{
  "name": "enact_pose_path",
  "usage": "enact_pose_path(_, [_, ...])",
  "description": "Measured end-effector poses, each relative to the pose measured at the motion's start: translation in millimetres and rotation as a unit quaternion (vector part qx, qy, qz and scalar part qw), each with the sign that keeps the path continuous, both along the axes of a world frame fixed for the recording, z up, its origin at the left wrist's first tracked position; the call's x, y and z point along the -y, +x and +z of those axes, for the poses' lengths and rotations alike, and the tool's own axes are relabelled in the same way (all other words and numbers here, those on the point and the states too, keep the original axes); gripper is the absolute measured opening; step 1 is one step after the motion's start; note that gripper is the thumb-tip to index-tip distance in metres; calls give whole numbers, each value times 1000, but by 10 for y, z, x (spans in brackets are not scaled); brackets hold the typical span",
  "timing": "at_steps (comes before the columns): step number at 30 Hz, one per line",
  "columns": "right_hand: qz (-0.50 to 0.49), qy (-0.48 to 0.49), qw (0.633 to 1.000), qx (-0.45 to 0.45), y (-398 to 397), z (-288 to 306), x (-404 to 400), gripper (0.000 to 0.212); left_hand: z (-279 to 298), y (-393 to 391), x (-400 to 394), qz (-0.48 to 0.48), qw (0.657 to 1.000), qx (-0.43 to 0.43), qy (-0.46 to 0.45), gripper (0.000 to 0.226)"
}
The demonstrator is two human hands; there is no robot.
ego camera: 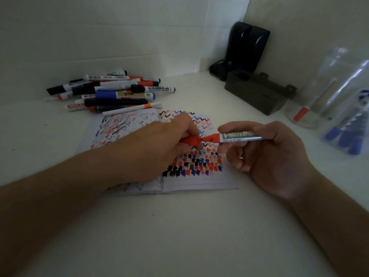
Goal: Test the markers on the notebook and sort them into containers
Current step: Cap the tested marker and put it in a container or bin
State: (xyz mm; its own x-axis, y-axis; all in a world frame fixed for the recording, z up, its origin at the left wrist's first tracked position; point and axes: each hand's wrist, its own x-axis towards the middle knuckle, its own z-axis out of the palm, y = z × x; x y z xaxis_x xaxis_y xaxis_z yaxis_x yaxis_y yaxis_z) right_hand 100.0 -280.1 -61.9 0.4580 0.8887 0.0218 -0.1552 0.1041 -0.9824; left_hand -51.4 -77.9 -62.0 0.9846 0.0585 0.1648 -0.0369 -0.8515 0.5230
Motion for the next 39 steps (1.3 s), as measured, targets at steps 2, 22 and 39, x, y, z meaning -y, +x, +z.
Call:
enact_pose_path(2, [-5, -16, 1000, 22, -26, -1, -19, 45, 8, 0, 13, 7, 1000, 5, 6, 15])
enact_pose_path(22, [-103, 38, 992, 63, -525, 206, 1000, 18, 576, -145, 1062, -47, 991, 116, -45, 21])
enact_pose_path(39, [-178, 193, 962, 71, 128, 902, 778, 21, 837, -137, 207, -20, 985, 84, -149, 30])
